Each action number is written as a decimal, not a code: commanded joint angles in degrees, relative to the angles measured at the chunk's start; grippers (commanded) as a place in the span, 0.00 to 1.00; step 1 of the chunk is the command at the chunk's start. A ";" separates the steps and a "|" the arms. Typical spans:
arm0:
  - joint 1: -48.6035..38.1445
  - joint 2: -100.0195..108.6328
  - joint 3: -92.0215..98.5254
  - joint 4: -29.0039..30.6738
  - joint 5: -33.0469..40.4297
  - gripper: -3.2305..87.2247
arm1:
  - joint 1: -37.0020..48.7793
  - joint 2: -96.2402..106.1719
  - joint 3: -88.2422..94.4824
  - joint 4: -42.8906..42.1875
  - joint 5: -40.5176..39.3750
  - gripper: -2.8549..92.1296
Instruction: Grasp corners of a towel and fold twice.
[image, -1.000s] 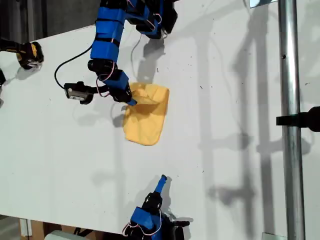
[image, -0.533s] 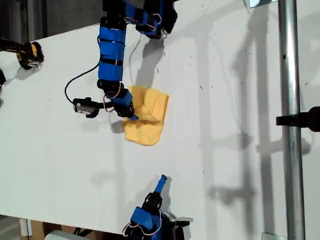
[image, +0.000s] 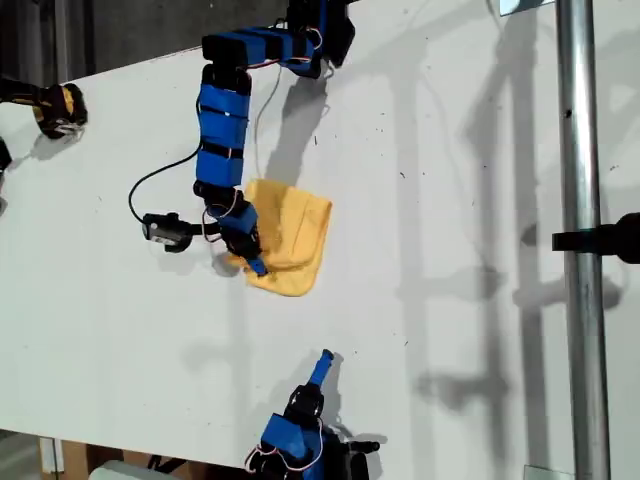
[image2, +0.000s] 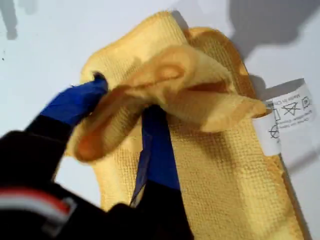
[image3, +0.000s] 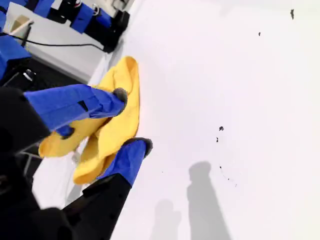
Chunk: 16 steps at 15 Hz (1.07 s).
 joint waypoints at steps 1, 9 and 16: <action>0.18 0.35 0.35 -0.09 -0.70 0.19 | 0.35 9.23 -5.36 0.44 -2.81 0.44; -0.44 0.35 1.05 3.43 -4.13 0.16 | -0.44 46.23 17.31 25.40 0.00 0.03; -0.35 0.35 1.14 11.16 -7.29 0.17 | -10.55 90.44 78.75 23.47 26.54 0.03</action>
